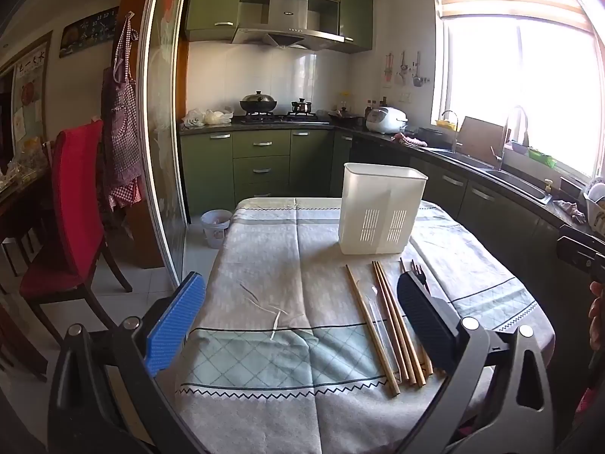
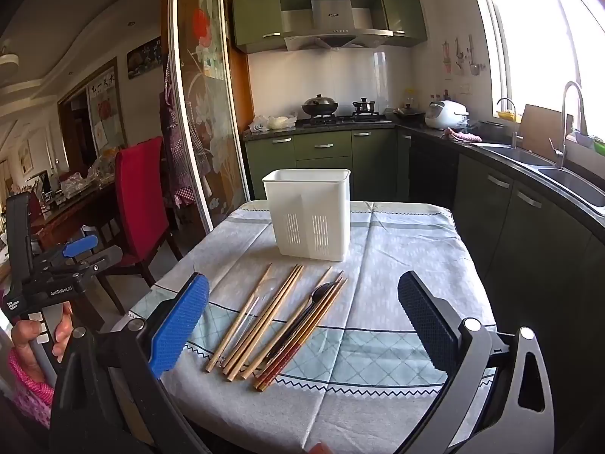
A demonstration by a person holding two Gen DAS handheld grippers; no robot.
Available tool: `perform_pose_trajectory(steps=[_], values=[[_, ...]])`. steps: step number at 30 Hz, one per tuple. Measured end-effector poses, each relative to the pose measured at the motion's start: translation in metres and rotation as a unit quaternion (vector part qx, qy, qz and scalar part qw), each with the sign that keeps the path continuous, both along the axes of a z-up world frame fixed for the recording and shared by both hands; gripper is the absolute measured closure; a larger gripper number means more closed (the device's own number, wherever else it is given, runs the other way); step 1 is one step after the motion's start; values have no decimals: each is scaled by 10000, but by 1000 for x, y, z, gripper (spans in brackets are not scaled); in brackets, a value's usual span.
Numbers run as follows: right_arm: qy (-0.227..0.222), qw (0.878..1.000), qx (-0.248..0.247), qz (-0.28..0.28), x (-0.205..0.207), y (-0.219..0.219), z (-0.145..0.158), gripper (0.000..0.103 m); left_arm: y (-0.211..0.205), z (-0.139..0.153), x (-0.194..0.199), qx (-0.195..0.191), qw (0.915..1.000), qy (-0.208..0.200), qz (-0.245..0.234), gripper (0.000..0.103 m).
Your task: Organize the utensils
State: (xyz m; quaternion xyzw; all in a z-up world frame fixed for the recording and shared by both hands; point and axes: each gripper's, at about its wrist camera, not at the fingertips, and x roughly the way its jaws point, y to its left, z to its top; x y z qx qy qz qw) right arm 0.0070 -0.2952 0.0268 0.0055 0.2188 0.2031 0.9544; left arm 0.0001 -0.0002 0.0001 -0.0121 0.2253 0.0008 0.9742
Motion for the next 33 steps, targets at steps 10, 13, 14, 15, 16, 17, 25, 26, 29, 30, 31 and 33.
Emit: perform_pose_trajectory(steps=[10,13,14,15,16,17,25,26,29,30,31,33], values=[[-7,10000,-20,0,-1,1,0,4,12,-8,8,-329,9994,109,2,6],[24,10000,-35,5,2,2,-1,4,15,-9,7,-312,9995,81,5,6],[18,10000,-40,6,3,3,-1,4,15,-7,7,-316,9995,86,2,6],[11,10000,-48,0,4,4,-3,4,11,-5,4,-284,9996,62,-3,6],[4,10000,-57,-4,4,3,-3,4,8,-2,1,-290,9996,53,5,6],[-6,10000,-65,-10,4,2,-3,4,8,-1,0,-287,9996,51,11,6],[-28,9999,-99,-11,-1,4,-2,4,7,0,-1,-280,9996,52,-3,6],[-23,9999,-99,-13,-1,4,-1,4,8,0,-2,-283,9996,53,-4,6],[-25,9999,-102,-13,-1,4,-2,4,7,-1,-1,-279,9996,70,-14,6],[-24,9999,-106,-13,-1,4,-2,4,7,-1,-1,-279,9996,70,-12,6],[-23,9999,-108,-19,-1,4,-2,4,7,-1,-1,-288,9996,72,-16,6],[-21,9999,-105,-17,-1,3,-2,4,6,-2,-1,-277,9996,75,-21,6]])
